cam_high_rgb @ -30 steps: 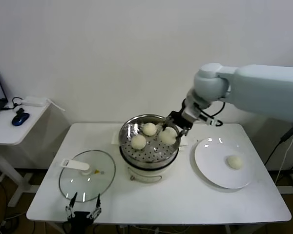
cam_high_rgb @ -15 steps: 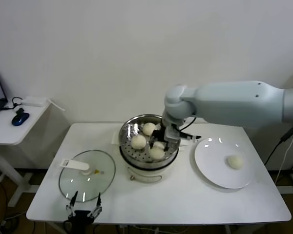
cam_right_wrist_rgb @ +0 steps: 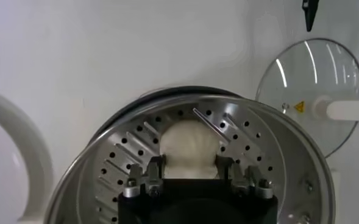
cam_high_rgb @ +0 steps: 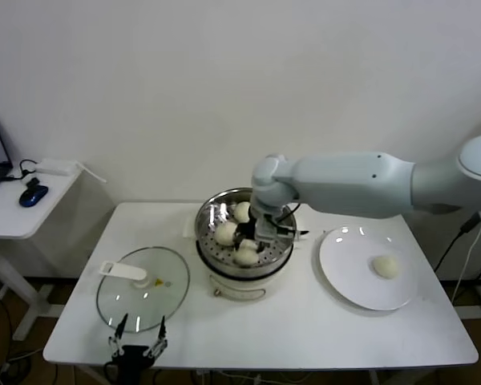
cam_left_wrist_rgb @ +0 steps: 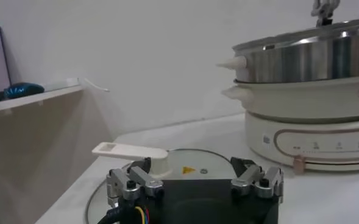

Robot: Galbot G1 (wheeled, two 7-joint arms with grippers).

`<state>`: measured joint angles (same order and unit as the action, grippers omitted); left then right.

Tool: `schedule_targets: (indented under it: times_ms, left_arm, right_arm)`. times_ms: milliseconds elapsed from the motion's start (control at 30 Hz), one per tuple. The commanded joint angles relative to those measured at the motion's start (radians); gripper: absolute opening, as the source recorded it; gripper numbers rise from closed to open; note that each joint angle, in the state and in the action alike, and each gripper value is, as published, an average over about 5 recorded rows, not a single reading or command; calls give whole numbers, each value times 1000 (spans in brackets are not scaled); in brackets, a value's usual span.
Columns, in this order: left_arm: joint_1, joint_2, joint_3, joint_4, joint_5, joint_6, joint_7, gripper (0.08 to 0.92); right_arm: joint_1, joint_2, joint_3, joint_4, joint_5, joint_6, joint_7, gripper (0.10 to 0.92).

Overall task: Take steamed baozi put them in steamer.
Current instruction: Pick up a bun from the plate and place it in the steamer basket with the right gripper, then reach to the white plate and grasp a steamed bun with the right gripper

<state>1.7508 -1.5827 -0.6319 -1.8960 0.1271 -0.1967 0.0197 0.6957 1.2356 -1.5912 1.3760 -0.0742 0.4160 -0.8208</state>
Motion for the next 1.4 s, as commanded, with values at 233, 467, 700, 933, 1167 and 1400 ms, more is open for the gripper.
schedule_targets:
  times_ms: [233, 467, 700, 933, 1167, 1400]
  left_arm:
    - [2, -3, -2, -5, 1, 5, 0, 823]
    - [9, -4, -3, -9, 1, 7, 0, 823]
    - [4, -2, -1, 1, 2, 6, 1, 823]
    - [0, 0, -1, 8, 3, 7, 1, 823]
    - [-4, 0, 1, 19, 5, 6, 1, 823]
    - [-4, 2, 3, 31, 12, 8, 0, 823]
  right_arm:
    - [74, -42, -40, -26, 122, 30, 18, 726]
    - [330, -150, -259, -58, 420, 19, -152, 821]
    - [399, -292, -391, -97, 536, -275, -284, 823]
    - [239, -472, -336, -104, 464, -491, -264, 823]
    - [-8, -583, -133, -216, 298, -501, -254, 823]
    - [-261, -594, 120, -385, 198, -473, -234, 823]
